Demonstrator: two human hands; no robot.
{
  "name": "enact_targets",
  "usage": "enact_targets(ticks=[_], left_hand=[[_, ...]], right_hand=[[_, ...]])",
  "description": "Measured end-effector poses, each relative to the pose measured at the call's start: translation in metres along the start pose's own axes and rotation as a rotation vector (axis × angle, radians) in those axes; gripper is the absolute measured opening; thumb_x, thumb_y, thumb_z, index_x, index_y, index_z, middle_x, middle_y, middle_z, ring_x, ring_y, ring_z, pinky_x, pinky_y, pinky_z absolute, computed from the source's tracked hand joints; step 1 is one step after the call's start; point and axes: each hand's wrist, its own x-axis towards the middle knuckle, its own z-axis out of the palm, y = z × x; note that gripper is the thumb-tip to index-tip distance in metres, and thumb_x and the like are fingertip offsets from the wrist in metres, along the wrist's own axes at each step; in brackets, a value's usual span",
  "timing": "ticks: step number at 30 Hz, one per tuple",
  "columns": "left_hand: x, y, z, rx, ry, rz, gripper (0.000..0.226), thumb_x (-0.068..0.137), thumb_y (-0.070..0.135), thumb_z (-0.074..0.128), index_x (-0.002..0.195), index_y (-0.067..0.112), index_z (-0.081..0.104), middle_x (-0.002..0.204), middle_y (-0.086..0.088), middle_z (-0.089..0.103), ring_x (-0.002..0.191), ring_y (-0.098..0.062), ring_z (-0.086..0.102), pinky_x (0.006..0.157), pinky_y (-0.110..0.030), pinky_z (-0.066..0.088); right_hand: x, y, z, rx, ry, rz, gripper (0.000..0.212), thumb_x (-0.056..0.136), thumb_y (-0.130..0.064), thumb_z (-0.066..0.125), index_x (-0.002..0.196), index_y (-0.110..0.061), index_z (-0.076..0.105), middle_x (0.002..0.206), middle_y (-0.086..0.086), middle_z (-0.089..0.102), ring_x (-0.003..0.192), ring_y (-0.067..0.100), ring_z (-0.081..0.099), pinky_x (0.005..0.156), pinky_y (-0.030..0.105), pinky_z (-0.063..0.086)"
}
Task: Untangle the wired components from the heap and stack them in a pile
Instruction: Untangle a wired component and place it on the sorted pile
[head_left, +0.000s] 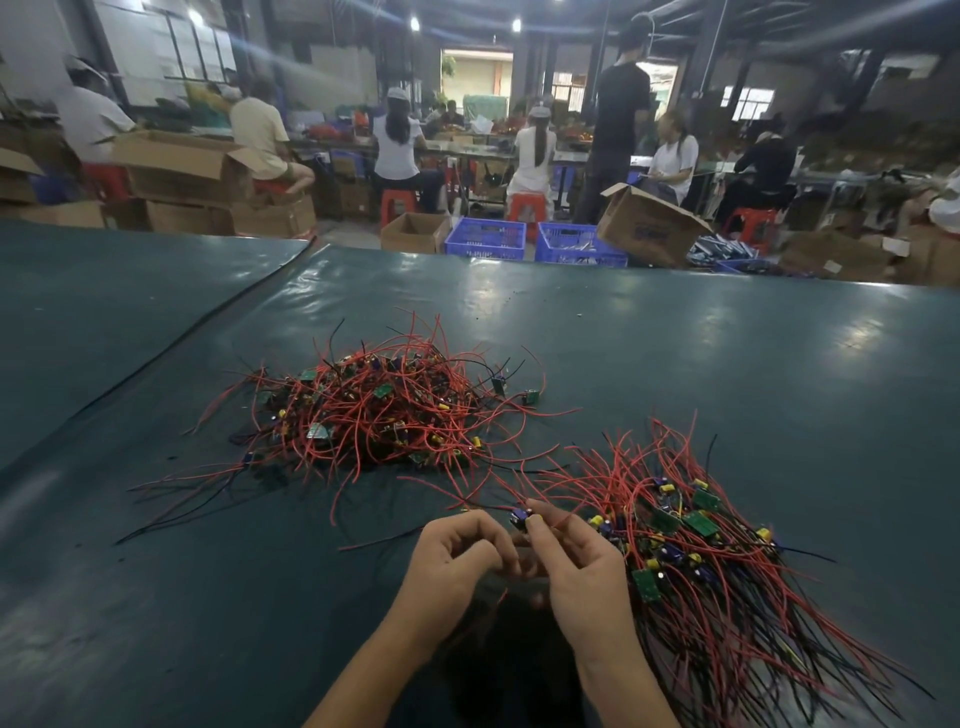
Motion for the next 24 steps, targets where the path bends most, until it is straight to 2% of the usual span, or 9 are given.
enact_targets(ticks=[3, 6, 10, 12, 15, 17, 20, 24], left_hand=[[0.000, 0.006, -0.002, -0.140, 0.012, -0.116, 0.014, 0.075, 0.016, 0.065, 0.061, 0.015, 0.068, 0.062, -0.009, 0.062, 0.062, -0.019, 0.058, 0.062, -0.025, 0.049], [0.001, 0.010, -0.003, -0.157, 0.061, -0.202, 0.035, 0.081, 0.041, 0.059, 0.064, 0.012, 0.071, 0.065, -0.009, 0.065, 0.062, -0.019, 0.060, 0.059, -0.023, 0.050], [0.002, 0.011, 0.000, -0.102, 0.038, -0.268, 0.040, 0.081, 0.044, 0.057, 0.076, 0.009, 0.075, 0.074, -0.010, 0.072, 0.068, -0.021, 0.068, 0.063, -0.027, 0.056], [0.002, 0.011, 0.001, -0.129, 0.069, -0.239, 0.034, 0.081, 0.039, 0.057, 0.080, 0.011, 0.075, 0.075, -0.008, 0.072, 0.068, -0.018, 0.070, 0.061, -0.024, 0.055], [0.003, 0.013, -0.001, -0.155, 0.120, -0.123, 0.024, 0.079, 0.032, 0.061, 0.088, 0.017, 0.078, 0.082, -0.009, 0.075, 0.071, -0.017, 0.070, 0.065, -0.023, 0.055], [0.004, 0.011, -0.003, -0.128, 0.152, -0.068, 0.020, 0.078, 0.030, 0.064, 0.088, 0.020, 0.078, 0.082, -0.009, 0.075, 0.072, -0.018, 0.071, 0.068, -0.024, 0.056], [0.005, 0.005, -0.005, -0.052, 0.218, -0.026, 0.019, 0.079, 0.034, 0.063, 0.085, 0.023, 0.078, 0.078, -0.007, 0.075, 0.073, -0.016, 0.070, 0.070, -0.022, 0.055], [0.006, 0.001, -0.005, -0.011, 0.252, -0.002, 0.018, 0.082, 0.032, 0.063, 0.084, 0.024, 0.078, 0.076, -0.005, 0.075, 0.070, -0.012, 0.069, 0.066, -0.019, 0.053]], right_hand=[[0.002, 0.004, 0.001, 0.027, 0.035, -0.026, 0.013, 0.092, -0.011, 0.063, 0.097, -0.018, 0.074, 0.077, 0.006, 0.075, 0.067, 0.019, 0.069, 0.062, 0.031, 0.059], [0.002, 0.006, 0.001, 0.031, 0.044, -0.079, 0.014, 0.092, -0.012, 0.063, 0.098, -0.018, 0.075, 0.077, 0.005, 0.075, 0.069, 0.017, 0.071, 0.063, 0.030, 0.058], [-0.001, 0.004, 0.004, 0.110, -0.051, -0.062, 0.015, 0.081, -0.022, 0.069, 0.093, -0.021, 0.078, 0.083, 0.015, 0.074, 0.073, 0.030, 0.068, 0.072, 0.055, 0.055], [-0.003, 0.002, 0.004, 0.138, -0.089, -0.056, 0.021, 0.075, -0.025, 0.069, 0.094, -0.019, 0.078, 0.085, 0.021, 0.072, 0.073, 0.031, 0.065, 0.075, 0.061, 0.052], [-0.003, 0.001, 0.004, 0.108, -0.099, -0.074, 0.015, 0.084, -0.015, 0.067, 0.095, -0.013, 0.078, 0.074, 0.014, 0.072, 0.059, 0.013, 0.061, 0.060, 0.034, 0.052], [-0.003, 0.000, 0.003, 0.116, -0.090, -0.057, 0.012, 0.087, -0.010, 0.066, 0.094, -0.012, 0.075, 0.067, 0.012, 0.070, 0.053, 0.010, 0.061, 0.049, 0.021, 0.048], [-0.004, -0.002, 0.003, 0.142, -0.082, -0.007, 0.007, 0.086, -0.011, 0.068, 0.092, -0.009, 0.070, 0.061, 0.014, 0.068, 0.048, 0.011, 0.060, 0.043, 0.020, 0.047], [-0.004, -0.003, 0.002, 0.114, -0.069, 0.034, 0.008, 0.088, -0.013, 0.067, 0.089, -0.006, 0.064, 0.056, 0.013, 0.065, 0.038, 0.013, 0.054, 0.037, 0.020, 0.043]])
